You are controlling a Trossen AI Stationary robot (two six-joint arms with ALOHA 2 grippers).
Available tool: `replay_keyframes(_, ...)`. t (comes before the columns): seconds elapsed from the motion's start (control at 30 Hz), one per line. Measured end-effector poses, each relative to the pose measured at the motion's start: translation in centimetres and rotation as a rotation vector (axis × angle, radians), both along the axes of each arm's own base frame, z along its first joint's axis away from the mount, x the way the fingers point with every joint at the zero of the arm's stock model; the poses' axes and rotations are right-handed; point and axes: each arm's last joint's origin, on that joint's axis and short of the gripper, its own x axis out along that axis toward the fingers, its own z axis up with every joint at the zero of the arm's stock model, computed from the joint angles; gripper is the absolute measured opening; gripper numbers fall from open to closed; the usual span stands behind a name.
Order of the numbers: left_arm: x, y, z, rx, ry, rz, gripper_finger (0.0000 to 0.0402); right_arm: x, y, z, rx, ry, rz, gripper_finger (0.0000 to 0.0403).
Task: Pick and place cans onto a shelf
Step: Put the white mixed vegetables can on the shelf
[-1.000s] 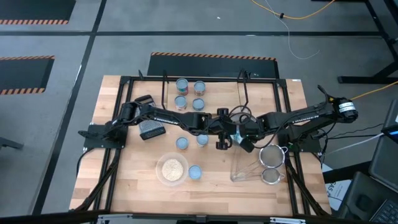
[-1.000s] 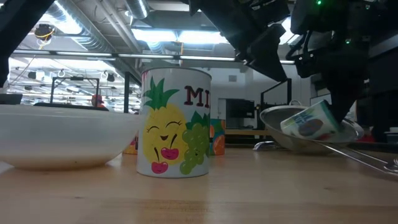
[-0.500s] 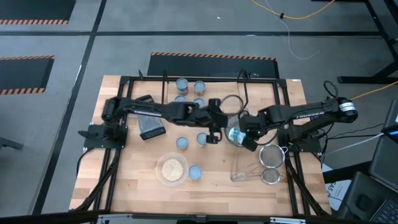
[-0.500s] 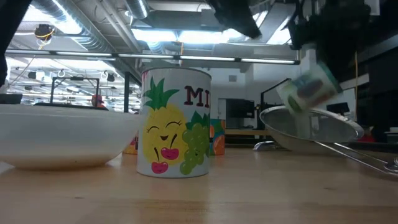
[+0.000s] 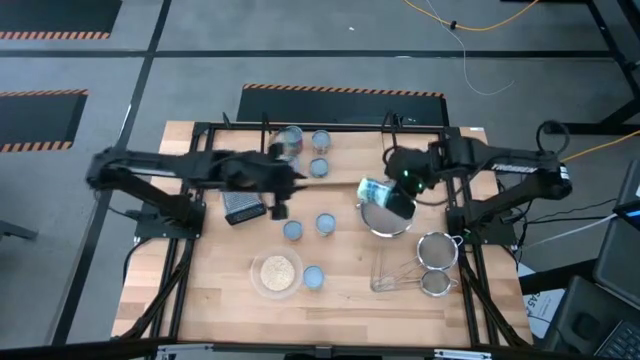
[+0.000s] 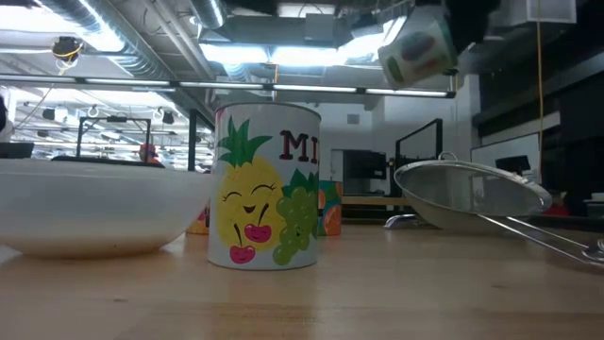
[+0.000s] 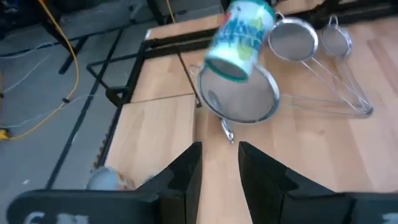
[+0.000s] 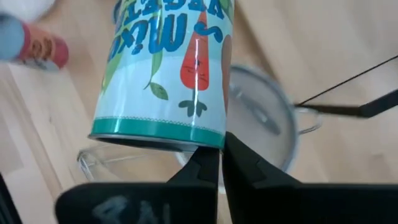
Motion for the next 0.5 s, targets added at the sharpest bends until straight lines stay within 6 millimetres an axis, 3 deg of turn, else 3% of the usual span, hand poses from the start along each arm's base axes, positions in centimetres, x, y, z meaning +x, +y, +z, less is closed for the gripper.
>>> replay_keyframes(0.23,-5.9,-0.4,-5.8,-0.060,-0.199,-0.013,0.0098,2.2,-3.6,2.8,-0.019,0.016,0.017,0.0009)
replay_keyframes(0.5,-8.4,-0.8,-11.3,-0.080,-0.389,-0.043,0.0098,6.8,-9.7,2.6,-0.005,0.179,0.074,0.0009)
